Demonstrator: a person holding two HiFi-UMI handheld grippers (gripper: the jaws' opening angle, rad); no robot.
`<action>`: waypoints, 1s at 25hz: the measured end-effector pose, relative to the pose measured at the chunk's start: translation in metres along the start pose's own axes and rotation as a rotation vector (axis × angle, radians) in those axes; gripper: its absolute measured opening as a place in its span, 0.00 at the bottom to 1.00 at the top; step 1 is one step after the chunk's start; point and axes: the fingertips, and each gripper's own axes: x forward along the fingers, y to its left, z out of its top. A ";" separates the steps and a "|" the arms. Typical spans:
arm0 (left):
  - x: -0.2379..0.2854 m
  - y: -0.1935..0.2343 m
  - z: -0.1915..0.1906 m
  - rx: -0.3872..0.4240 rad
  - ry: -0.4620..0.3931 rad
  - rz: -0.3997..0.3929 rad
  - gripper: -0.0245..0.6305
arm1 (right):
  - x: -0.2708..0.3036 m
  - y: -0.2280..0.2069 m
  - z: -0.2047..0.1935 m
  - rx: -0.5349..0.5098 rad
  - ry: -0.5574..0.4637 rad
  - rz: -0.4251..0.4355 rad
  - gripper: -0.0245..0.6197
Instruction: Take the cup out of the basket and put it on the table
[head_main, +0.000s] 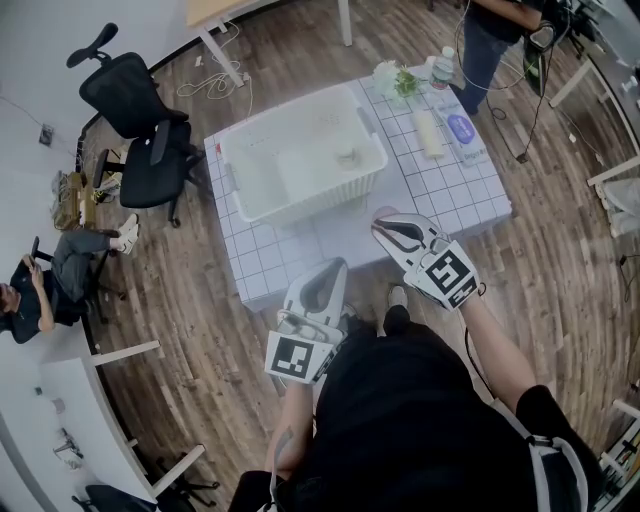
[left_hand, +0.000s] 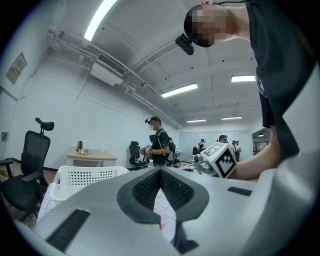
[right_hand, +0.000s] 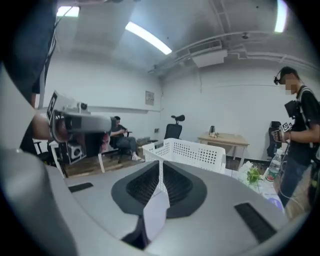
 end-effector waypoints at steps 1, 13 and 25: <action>0.000 0.000 0.001 -0.005 -0.002 0.001 0.05 | -0.005 0.002 0.010 0.009 -0.040 0.000 0.10; 0.006 -0.004 0.005 0.017 -0.016 0.013 0.05 | -0.047 0.027 0.065 0.038 -0.295 0.032 0.06; 0.009 -0.003 0.013 -0.005 -0.035 0.030 0.05 | -0.045 0.023 0.053 0.033 -0.225 0.027 0.06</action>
